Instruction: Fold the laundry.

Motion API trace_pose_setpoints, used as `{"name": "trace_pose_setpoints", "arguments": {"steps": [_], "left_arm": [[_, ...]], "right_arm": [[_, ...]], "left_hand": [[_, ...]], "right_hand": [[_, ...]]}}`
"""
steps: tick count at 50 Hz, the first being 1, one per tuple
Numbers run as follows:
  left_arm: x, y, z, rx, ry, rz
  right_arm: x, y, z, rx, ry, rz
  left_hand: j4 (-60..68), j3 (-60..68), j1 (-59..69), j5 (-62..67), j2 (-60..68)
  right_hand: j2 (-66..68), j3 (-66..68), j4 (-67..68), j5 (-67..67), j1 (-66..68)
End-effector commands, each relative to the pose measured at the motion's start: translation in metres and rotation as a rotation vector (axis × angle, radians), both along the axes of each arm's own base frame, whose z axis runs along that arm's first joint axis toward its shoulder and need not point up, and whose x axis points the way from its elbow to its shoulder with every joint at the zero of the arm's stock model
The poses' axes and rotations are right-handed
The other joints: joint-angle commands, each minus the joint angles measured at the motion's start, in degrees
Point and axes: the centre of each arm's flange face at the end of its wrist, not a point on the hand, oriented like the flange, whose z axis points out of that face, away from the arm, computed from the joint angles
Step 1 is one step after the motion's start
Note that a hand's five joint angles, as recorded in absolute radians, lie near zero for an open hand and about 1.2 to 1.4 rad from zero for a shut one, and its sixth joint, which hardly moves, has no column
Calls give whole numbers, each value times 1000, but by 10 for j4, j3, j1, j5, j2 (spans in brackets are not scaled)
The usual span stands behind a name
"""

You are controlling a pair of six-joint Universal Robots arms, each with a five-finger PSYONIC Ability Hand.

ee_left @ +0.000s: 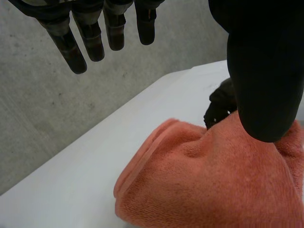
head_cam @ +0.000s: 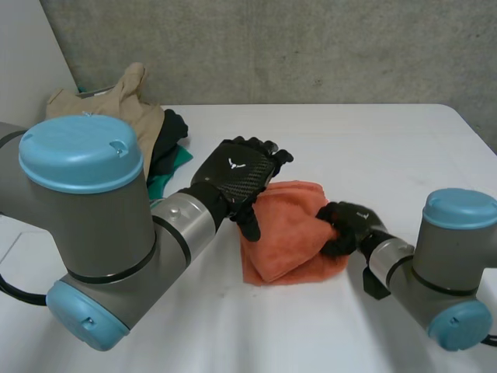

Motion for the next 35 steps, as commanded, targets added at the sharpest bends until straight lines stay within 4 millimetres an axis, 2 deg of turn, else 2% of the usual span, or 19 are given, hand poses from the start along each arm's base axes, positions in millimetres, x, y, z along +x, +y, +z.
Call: {"name": "trace_pose_setpoints", "arguments": {"steps": [1, 2, 5, 6, 9, 10, 13, 14, 17, 20, 24, 28, 35], "left_arm": [[-6, -2, 13, -36, 31, -17], [-7, -2, 15, -39, 35, -19], [-11, 0, 20, -53, 50, -43], [-12, 1, 22, -56, 53, -51], [-16, 5, 26, -64, 65, -70], [-17, 5, 28, -67, 68, -73], [-19, 6, 28, -72, 70, -80], [-20, 6, 29, -73, 71, -81], [-22, 8, 30, -78, 74, -89], [-24, 6, 31, -82, 79, -90], [-29, 7, 32, -86, 84, -100], [-34, 9, 31, -88, 86, -110], [-37, 14, 31, -87, 87, -127]], "right_arm": [[-13, -50, 28, -131, -34, -100], [-29, -72, 34, -164, -37, -154], [-52, -102, 34, -193, -34, -227], [-63, -121, 36, -218, -34, -259], [-76, -147, 35, -248, -30, -317], [-88, -163, 34, -260, -22, -366], [-115, -187, 30, -277, -3, -462], [-132, -201, 27, -283, 6, -513], [-155, -226, 22, -305, 16, -581], [-165, -238, 18, -311, 22, -615], [-202, -261, 22, -353, 35, -737], [-215, -271, 22, -375, 34, -753], [-234, -276, 19, -372, 36, -741]], "left_hand": [[1, -4, 7, -11, -1], [1, -4, 7, -11, -1], [1, -4, 7, -11, -1], [1, -4, 7, -11, -1], [1, -4, 7, -11, -1], [3, -3, 9, -9, 0], [3, -3, 9, -9, 0], [3, -3, 9, -9, 0], [3, -3, 9, -9, 0], [4, -1, 11, -8, 2], [6, 1, 12, -6, 4], [8, 2, 14, -4, 5], [6, 1, 12, -6, 4]], "right_hand": [[173, 166, 115, 169, 315], [173, 166, 115, 169, 315], [173, 166, 115, 169, 315], [173, 166, 115, 169, 315], [173, 166, 115, 169, 315], [173, 166, 115, 169, 315], [173, 166, 115, 169, 315], [173, 166, 115, 169, 315], [173, 166, 115, 169, 315], [173, 166, 115, 169, 315], [173, 166, 115, 169, 315], [173, 166, 115, 169, 315], [173, 166, 115, 169, 315]]}}
